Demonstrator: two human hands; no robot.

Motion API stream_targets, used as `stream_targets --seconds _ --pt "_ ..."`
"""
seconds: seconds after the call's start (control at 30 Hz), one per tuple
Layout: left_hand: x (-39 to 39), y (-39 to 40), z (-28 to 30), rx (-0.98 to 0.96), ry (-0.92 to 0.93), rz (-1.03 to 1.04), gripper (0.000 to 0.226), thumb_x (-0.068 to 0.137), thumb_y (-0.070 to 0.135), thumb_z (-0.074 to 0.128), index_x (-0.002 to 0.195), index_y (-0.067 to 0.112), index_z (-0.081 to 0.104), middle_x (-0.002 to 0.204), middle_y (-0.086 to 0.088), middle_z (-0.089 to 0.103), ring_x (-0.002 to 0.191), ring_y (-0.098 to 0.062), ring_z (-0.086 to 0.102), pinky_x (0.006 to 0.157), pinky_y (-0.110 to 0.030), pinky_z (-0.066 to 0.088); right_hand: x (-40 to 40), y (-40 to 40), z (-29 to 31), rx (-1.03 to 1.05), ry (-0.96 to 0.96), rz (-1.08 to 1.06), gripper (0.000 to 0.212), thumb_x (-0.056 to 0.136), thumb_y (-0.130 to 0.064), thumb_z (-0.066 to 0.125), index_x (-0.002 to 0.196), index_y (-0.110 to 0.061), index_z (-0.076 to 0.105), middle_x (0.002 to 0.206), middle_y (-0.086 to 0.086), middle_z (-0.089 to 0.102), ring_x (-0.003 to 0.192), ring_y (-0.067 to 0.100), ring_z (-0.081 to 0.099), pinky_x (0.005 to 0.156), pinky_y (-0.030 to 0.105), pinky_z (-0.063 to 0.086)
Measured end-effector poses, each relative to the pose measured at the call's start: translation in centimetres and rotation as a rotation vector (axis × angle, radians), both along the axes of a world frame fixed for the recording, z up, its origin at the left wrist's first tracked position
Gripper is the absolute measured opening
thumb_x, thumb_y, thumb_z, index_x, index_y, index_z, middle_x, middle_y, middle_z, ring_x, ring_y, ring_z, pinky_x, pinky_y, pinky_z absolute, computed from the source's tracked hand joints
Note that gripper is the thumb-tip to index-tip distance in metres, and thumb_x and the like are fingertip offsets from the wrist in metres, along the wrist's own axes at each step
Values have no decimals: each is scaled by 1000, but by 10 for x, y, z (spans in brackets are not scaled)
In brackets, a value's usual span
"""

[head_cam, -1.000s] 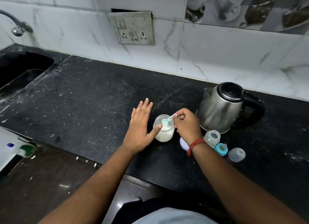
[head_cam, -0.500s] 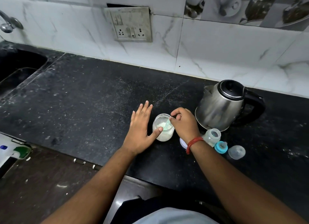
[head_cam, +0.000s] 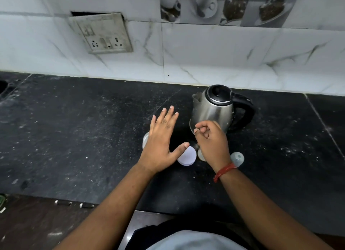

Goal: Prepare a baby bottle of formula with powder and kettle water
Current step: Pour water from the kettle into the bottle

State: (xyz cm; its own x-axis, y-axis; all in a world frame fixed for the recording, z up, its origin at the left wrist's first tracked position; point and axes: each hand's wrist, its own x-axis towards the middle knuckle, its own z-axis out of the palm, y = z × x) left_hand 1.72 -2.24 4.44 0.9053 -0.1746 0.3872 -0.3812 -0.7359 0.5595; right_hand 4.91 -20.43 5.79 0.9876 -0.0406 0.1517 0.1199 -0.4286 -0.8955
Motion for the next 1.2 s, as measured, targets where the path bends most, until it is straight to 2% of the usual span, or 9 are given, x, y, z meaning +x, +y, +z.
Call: stream_targets --seconds 0.17,0.37,0.5,0.67,0.77,0.83,0.9,1.03,1.2 --pt "7 -32 -4 -34 35 -85 89 96 59 56 162 11 22 174 -1 8 161 -19 2 129 -53 9 3 -41 2 91 -23 -128 14 90 -6 66 92 -20 69 89 -7 57 77 12 61 75 46 60" --pt "6 -65 -13 -143 207 -164 89 94 49 67 163 27 16 171 16 12 156 2 10 125 -17 12 6 -80 1 74 -14 -207 21 90 -8 66 87 -29 65 91 0 58 77 27 63 74 44 59" --pt "7 -74 -27 -179 303 -137 92 91 45 73 163 28 17 163 22 21 149 14 14 118 -6 12 7 -94 0 74 -7 -224 22 91 -10 66 87 -32 64 91 1 58 79 28 63 74 42 59" --pt "15 -82 -41 -160 405 -136 90 89 44 75 160 20 25 161 9 33 147 0 30 120 -17 23 15 -108 2 92 -11 -278 22 92 -11 66 89 -33 62 97 7 60 81 25 64 74 41 60" --pt "22 -85 -48 -153 475 -120 88 88 42 77 159 19 30 159 5 40 146 -7 36 122 -28 29 31 -117 10 62 -95 -357 18 91 -8 66 100 -23 62 104 3 54 79 10 57 80 28 56" --pt "26 -86 -51 -180 518 -102 87 86 38 80 157 20 33 156 6 46 143 -6 41 121 -29 31 46 -123 15 -22 -182 -385 26 87 -4 66 110 -14 60 113 -1 48 89 11 56 85 23 52" --pt "31 -86 -52 -189 554 -96 85 85 34 82 155 21 37 150 8 51 137 -5 47 116 -24 34 64 -131 14 -135 -197 -358 39 82 -3 66 118 -10 57 122 3 46 106 19 56 95 30 51" --pt "39 -86 -53 -191 601 -110 58 83 28 84 134 28 56 126 13 65 114 -1 61 104 -26 48 94 -141 12 -186 65 -160 46 76 -10 65 121 -16 59 125 5 52 116 27 55 103 40 45" --pt "41 -90 -51 -202 612 -156 47 83 22 83 124 29 60 114 13 68 104 2 61 88 -10 43 109 -139 10 -21 236 -73 25 84 -5 68 103 -20 63 94 -2 66 98 23 64 82 31 46"
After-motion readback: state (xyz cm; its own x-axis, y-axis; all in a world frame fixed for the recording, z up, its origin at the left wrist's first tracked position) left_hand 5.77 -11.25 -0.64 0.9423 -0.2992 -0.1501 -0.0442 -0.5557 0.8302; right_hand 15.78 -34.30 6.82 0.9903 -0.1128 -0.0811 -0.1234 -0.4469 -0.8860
